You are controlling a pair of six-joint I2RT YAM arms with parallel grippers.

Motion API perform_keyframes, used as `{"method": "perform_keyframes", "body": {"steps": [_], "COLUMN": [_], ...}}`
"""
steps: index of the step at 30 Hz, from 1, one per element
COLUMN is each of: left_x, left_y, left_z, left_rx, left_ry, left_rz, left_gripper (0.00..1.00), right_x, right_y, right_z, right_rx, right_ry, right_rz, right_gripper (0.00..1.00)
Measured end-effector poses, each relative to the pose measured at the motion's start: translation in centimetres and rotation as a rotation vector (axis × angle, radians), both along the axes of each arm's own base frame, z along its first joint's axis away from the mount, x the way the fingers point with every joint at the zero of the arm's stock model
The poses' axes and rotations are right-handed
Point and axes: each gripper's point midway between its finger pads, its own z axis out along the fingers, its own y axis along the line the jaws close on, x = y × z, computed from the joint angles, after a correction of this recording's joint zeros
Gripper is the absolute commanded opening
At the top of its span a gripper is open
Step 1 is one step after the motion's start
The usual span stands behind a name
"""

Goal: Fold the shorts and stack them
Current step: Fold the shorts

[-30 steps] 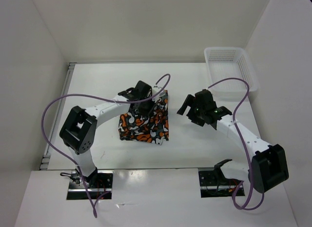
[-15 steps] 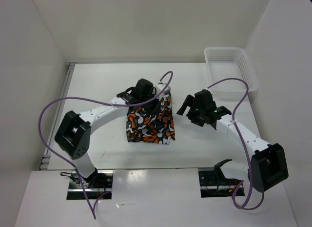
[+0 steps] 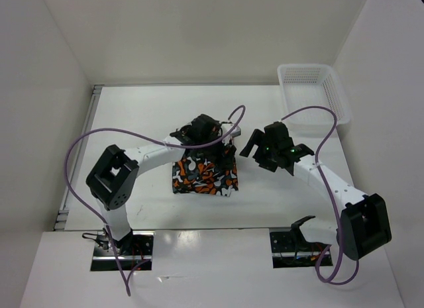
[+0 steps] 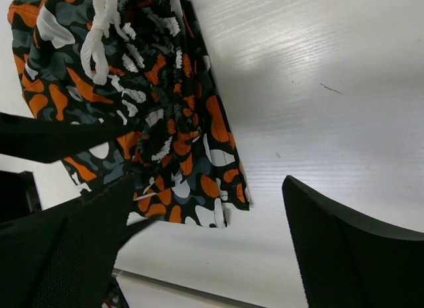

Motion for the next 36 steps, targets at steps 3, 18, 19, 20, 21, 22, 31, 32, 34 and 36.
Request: {"method": "perform_keyframes", "body": {"steps": [3,18,19,20,21,22,31,32,34,36], "left_x": [0.6,6.4,5.8,5.3,4.8,4.2,2.3,2.2,2.7,4.0], "left_y": [0.4,13.4,13.5,13.7,13.9,14.1,15.6,15.7,15.6,15.3], "left_z": [1.9,4.7,3.3,2.1,0.8,-0.3,-6.7,-6.6,-5.8,-4.1], "left_rx": [-0.034,0.009,0.031,0.05,0.07,0.089,0.216,0.222,0.219,0.195], "left_ry": [-0.024,-0.065,-0.036,-0.012,0.014,0.038,0.171,0.179,0.173,0.139], "left_rz": [0.006,0.356,0.355,0.356,0.354,0.355,0.376,0.376,0.38,0.388], "left_gripper": [0.9,0.25,0.25,0.25,0.25,0.25,0.24,0.24,0.25,0.26], "right_x": [0.0,2.5,2.8,2.9,2.9,2.9,2.8,2.7,2.8,3.4], "right_y": [0.1,8.1,8.3,8.4,8.4,8.3,7.3,6.9,6.3,6.1], "right_z": [0.0,-2.3,-3.2,-4.3,-5.3,-6.2,-9.7,-9.3,-7.6,-5.1], "right_rx": [-0.001,0.038,0.034,0.027,0.019,0.008,-0.056,-0.069,-0.081,-0.079], "right_ry": [0.0,0.028,0.041,0.061,0.082,0.104,0.186,0.18,0.148,0.1], "right_rz": [0.008,0.204,0.205,0.205,0.205,0.201,0.118,0.108,0.087,0.076], "right_gripper": [0.76,0.05,0.05,0.05,0.05,0.05,0.0,0.02,0.04,0.05]}}
